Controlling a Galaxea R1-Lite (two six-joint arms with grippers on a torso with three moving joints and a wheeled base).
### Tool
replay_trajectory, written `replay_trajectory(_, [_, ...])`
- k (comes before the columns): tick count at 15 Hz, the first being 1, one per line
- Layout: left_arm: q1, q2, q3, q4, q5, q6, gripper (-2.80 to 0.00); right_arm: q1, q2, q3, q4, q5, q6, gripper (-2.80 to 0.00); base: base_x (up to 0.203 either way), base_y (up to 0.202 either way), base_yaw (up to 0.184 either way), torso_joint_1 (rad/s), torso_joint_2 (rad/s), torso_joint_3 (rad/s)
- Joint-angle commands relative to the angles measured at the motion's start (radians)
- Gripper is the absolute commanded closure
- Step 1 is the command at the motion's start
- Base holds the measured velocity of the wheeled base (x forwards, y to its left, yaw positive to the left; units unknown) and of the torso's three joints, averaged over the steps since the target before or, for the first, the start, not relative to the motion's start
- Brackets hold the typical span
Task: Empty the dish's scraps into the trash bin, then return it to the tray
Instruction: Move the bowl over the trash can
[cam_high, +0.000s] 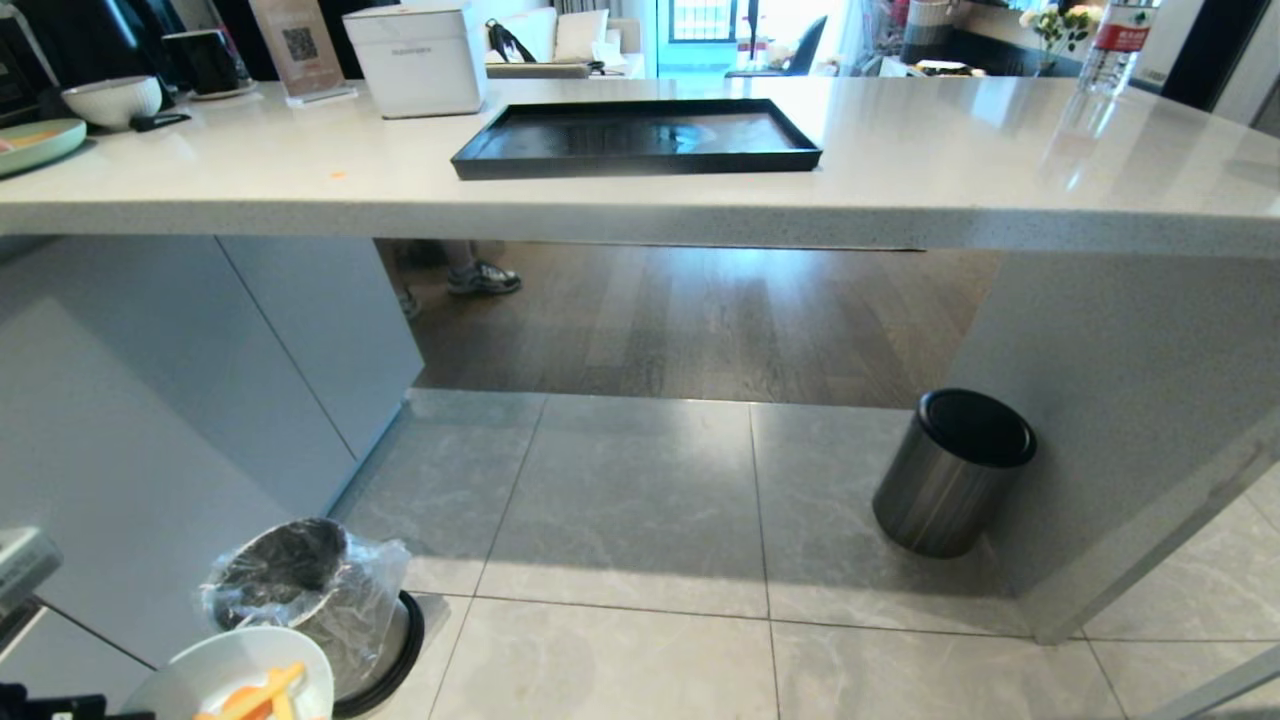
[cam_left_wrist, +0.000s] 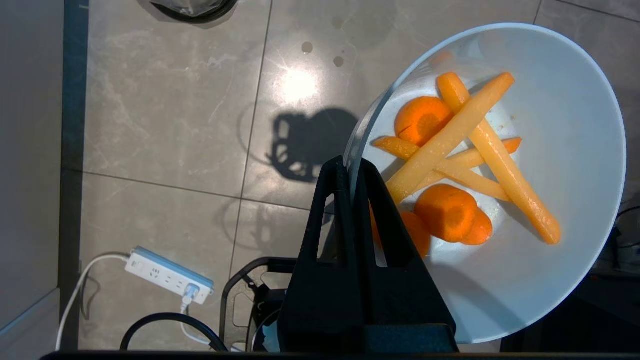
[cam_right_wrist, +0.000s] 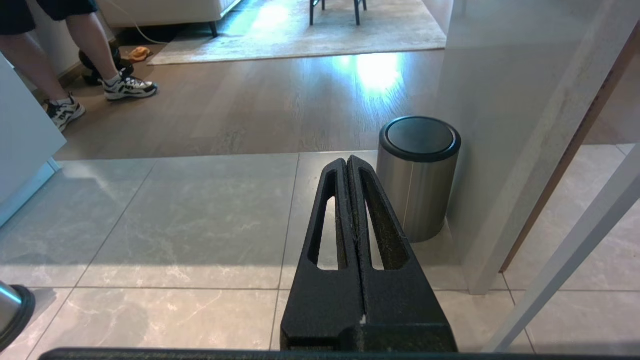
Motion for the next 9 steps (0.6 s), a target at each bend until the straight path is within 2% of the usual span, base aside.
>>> replay_trajectory(1, [0.001, 0.001, 0.0, 0.004, -0.001, -0.001, 0.0, 0.0, 0.0, 0.0, 0.0, 0.001, 0.0, 0.0, 0.0, 0.0, 0.0, 0.034, 0.15, 0.162])
replay_trajectory(9, [0.001, -0.013, 0.001, 0.003, -0.001, 0.001, 0.0, 0.0, 0.0, 0.0, 0.0, 0.001, 0.0, 0.0, 0.0, 0.0, 0.0, 0.006, 0.02, 0.021])
